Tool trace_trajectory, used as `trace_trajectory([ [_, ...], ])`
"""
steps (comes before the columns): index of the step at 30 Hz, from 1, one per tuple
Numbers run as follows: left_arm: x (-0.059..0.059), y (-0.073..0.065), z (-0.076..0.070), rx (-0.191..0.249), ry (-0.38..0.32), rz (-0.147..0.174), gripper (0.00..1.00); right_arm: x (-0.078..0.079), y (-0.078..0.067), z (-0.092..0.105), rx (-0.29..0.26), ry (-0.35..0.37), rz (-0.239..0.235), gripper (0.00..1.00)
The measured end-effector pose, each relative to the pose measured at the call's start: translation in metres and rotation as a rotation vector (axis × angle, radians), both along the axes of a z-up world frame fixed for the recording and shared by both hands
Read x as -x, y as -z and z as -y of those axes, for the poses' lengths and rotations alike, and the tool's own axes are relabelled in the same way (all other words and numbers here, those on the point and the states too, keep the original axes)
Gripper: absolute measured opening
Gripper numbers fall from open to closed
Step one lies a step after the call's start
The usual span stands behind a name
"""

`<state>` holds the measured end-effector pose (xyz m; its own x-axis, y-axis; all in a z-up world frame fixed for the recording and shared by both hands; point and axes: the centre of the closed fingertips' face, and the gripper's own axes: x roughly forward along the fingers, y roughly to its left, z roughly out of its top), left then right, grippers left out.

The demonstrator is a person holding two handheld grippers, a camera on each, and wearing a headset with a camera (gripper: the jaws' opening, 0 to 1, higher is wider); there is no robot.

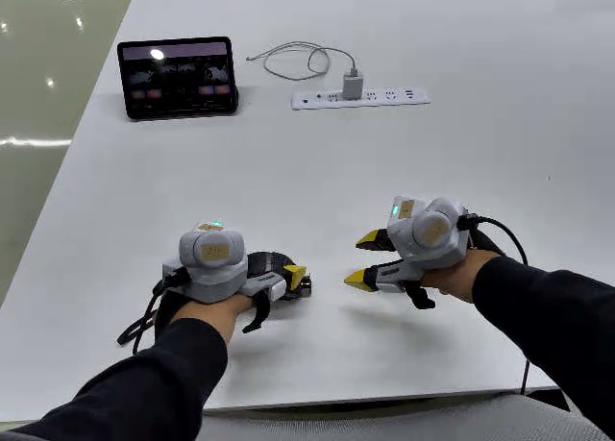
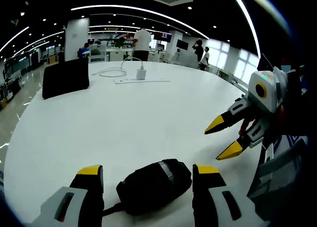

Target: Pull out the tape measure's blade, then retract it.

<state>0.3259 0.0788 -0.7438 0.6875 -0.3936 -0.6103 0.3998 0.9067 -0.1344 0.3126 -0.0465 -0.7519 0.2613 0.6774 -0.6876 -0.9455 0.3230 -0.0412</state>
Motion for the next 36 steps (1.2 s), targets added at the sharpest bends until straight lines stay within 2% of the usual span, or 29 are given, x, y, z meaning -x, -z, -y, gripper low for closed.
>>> trace_trajectory([
  [2, 0.002, 0.000, -0.001, -0.002, 0.035, -0.004, 0.75, 0.002, 0.000, 0.006, 0.000, 0.010, -0.005, 0.33],
  [3, 0.005, -0.001, 0.004, 0.021, 0.083, -0.010, 0.74, 0.003, 0.000, 0.008, 0.003, 0.012, -0.008, 0.34],
  [4, 0.009, 0.002, 0.004, 0.022, 0.112, -0.033, 0.74, 0.005, 0.000, 0.011, 0.003, 0.017, -0.008, 0.35],
  [5, 0.009, 0.002, 0.000, 0.005, 0.118, -0.028, 0.77, 0.005, -0.001, 0.013, 0.001, 0.021, -0.009, 0.36],
  [6, 0.009, -0.001, 0.002, 0.003, 0.166, -0.003, 0.83, 0.006, -0.001, 0.016, -0.001, 0.028, -0.013, 0.36],
  [8, 0.008, 0.002, -0.008, -0.022, 0.157, -0.007, 0.94, 0.007, -0.001, 0.021, 0.002, 0.037, -0.015, 0.38],
  [10, 0.011, -0.001, -0.009, 0.020, 0.175, -0.016, 1.00, 0.009, -0.001, 0.028, 0.004, 0.044, -0.012, 0.38],
  [12, 0.017, -0.001, -0.017, 0.017, 0.182, -0.030, 1.00, 0.011, -0.001, 0.036, 0.012, 0.049, -0.005, 0.40],
  [13, 0.019, -0.002, -0.020, 0.018, 0.182, -0.025, 1.00, 0.010, -0.002, 0.039, 0.008, 0.058, -0.003, 0.41],
  [15, 0.023, -0.002, -0.030, -0.025, 0.185, -0.007, 1.00, 0.009, -0.006, 0.048, -0.020, 0.100, -0.016, 0.43],
  [18, 0.025, -0.007, -0.041, -0.001, 0.165, 0.025, 1.00, 0.008, -0.007, 0.061, -0.032, 0.132, -0.023, 0.46],
  [20, 0.028, -0.010, -0.047, 0.010, 0.162, 0.021, 1.00, 0.012, -0.006, 0.069, -0.048, 0.150, -0.054, 0.48],
  [21, 0.028, -0.010, -0.052, -0.003, 0.156, 0.023, 1.00, 0.014, -0.005, 0.075, -0.042, 0.150, -0.050, 0.50],
  [22, 0.028, -0.010, -0.059, -0.038, 0.154, 0.034, 1.00, 0.016, -0.005, 0.077, -0.039, 0.151, -0.048, 0.52],
  [23, 0.027, -0.013, -0.060, -0.052, 0.168, 0.056, 1.00, 0.017, -0.006, 0.080, -0.039, 0.152, -0.049, 0.54],
  [24, 0.029, -0.018, -0.060, -0.045, 0.183, 0.078, 1.00, 0.018, -0.006, 0.085, -0.039, 0.157, -0.049, 0.54],
  [25, 0.029, -0.019, -0.061, -0.033, 0.191, 0.083, 1.00, 0.018, -0.007, 0.088, -0.039, 0.161, -0.047, 0.56],
  [26, 0.031, -0.021, -0.061, -0.024, 0.202, 0.082, 1.00, 0.019, -0.008, 0.093, -0.036, 0.167, -0.037, 0.57],
  [27, 0.035, -0.020, -0.060, -0.027, 0.222, 0.062, 1.00, 0.020, -0.010, 0.096, -0.035, 0.171, -0.032, 0.58],
  [29, 0.038, -0.022, -0.062, -0.034, 0.236, 0.063, 1.00, 0.023, -0.014, 0.102, -0.040, 0.181, -0.023, 0.59],
  [30, 0.039, -0.023, -0.062, -0.021, 0.245, 0.061, 1.00, 0.022, -0.013, 0.106, -0.038, 0.183, -0.017, 0.60],
  [31, 0.043, -0.024, -0.060, 0.015, 0.246, 0.038, 1.00, 0.022, -0.013, 0.113, -0.034, 0.187, -0.011, 0.61],
  [32, 0.046, -0.024, -0.060, 0.032, 0.244, 0.022, 1.00, 0.024, -0.014, 0.115, -0.036, 0.192, -0.011, 0.61],
  [33, 0.050, -0.022, -0.059, 0.047, 0.252, -0.008, 1.00, 0.025, -0.015, 0.118, -0.041, 0.197, -0.013, 0.63],
  [34, 0.050, -0.021, -0.062, 0.034, 0.247, -0.008, 1.00, 0.026, -0.016, 0.123, -0.044, 0.208, -0.015, 0.64],
  [36, 0.055, -0.021, -0.062, 0.039, 0.271, -0.001, 1.00, 0.029, -0.017, 0.132, -0.046, 0.218, -0.018, 0.66],
])
